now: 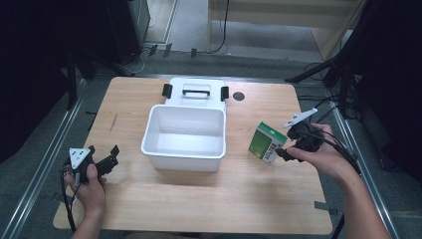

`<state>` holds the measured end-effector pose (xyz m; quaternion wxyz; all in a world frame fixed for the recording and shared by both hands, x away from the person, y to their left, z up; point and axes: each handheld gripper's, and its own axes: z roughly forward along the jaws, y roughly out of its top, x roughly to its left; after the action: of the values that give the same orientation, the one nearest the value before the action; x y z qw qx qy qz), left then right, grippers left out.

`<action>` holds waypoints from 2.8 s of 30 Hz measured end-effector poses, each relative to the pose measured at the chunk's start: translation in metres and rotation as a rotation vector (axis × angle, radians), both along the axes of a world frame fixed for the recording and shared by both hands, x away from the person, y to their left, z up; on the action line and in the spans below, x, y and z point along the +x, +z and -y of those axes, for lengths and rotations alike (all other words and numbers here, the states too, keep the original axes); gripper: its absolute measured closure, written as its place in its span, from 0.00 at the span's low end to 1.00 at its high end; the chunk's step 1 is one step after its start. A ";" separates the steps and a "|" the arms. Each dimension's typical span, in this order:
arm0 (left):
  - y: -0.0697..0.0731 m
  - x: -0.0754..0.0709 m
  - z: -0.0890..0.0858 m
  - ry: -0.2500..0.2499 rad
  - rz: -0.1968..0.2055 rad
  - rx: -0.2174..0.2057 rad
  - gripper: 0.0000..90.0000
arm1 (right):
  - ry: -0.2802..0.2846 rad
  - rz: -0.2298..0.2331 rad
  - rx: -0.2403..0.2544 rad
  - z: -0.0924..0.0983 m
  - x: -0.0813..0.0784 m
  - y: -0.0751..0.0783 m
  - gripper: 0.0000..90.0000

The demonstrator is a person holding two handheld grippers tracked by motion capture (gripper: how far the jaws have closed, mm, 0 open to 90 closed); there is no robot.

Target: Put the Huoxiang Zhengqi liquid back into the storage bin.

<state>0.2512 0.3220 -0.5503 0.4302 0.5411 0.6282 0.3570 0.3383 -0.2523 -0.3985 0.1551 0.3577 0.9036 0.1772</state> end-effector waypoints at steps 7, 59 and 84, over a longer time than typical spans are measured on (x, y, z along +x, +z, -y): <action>0.000 0.001 0.002 -0.003 -0.003 0.009 0.16 | 0.016 -0.112 -0.046 -0.015 0.017 0.011 0.29; 0.000 0.002 0.002 -0.011 -0.003 0.012 0.17 | 0.022 -0.264 -0.182 -0.045 0.054 0.005 0.71; 0.000 0.002 0.002 -0.019 -0.009 0.012 0.17 | 0.093 -0.206 -0.210 -0.053 0.049 0.034 0.71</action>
<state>0.2536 0.3204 -0.5501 0.4273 0.5512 0.6229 0.3544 0.3870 -0.1994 -0.3647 0.0897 0.3137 0.9439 0.0510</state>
